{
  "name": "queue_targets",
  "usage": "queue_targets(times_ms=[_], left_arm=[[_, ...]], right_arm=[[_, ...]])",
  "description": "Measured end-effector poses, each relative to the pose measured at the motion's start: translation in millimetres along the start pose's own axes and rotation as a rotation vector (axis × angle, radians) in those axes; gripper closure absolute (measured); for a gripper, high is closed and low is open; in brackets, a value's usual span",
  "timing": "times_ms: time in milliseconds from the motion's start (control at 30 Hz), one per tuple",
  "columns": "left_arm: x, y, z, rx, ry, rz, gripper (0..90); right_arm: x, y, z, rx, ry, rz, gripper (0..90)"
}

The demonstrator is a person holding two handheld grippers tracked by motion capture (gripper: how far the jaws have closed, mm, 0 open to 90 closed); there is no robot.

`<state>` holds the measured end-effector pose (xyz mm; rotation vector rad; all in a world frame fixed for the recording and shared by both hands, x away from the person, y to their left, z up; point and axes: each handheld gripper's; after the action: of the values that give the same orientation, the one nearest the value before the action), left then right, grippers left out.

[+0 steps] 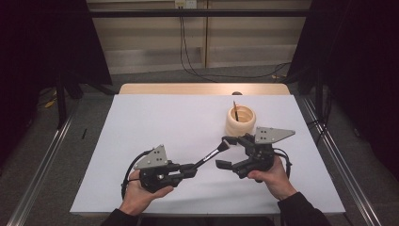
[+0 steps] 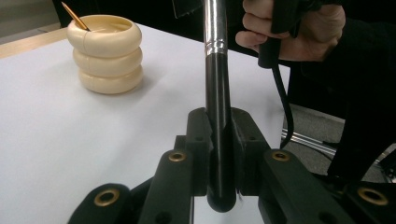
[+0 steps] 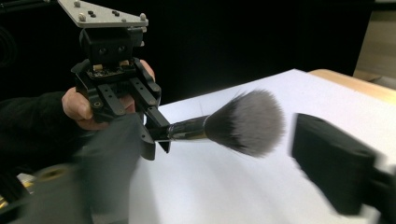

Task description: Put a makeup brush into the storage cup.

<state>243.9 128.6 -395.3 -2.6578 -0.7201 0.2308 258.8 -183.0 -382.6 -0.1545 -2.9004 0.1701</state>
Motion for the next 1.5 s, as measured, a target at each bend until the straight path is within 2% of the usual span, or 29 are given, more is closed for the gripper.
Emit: queue_targets(times_ms=[167, 433, 567, 767, 833, 1000, 1267, 1500], left_arm=[[-0.6, -0.1, -0.3, -0.005, 0.002, -0.005, 79.6], [-1.0, -0.3, 0.0, -0.003, 0.013, -0.010, 79.6], [-1.9, 0.5, 1.1, -0.014, 0.015, 0.003, 79.6], [-0.7, 2.3, 4.3, -0.027, 0.009, 0.017, 79.6], [-0.9, 2.6, 4.6, -0.019, 0.019, 0.016, 79.6], [-1.0, 4.9, 6.6, -0.011, 0.027, 0.020, 79.6], [-0.8, 7.8, 9.1, 0.011, 0.046, 0.019, 79.5], [-2.0, 11.4, 11.7, 0.017, 0.060, 0.008, 77.8]], right_arm=[[0.1, 0.0, -2.2, -0.006, 0.005, -0.001, 31.4], [-5.1, 2.7, 1.2, 0.028, 0.022, -0.043, 44.1], [-5.2, 5.2, 1.8, 0.051, 0.030, -0.075, 50.0], [-6.6, 4.4, 1.5, 0.043, 0.044, -0.112, 62.0], [-7.9, 3.3, 1.9, 0.038, 0.052, -0.120, 65.4], [-11.0, 2.4, 3.5, 0.021, 0.081, -0.154, 69.0], [-12.5, 3.0, 5.1, 0.028, 0.109, -0.177, 72.4], [-11.6, 2.6, 3.3, 0.032, 0.114, -0.207, 75.4]])
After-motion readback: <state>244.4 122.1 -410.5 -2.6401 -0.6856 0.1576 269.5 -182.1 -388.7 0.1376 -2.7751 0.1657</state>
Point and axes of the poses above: each handheld gripper's, and its own axes: y roughly forward along the jaws, z roughly out of its underside, x roughly to its left, and after that the axes turned 15 degrees about -z, right-handed
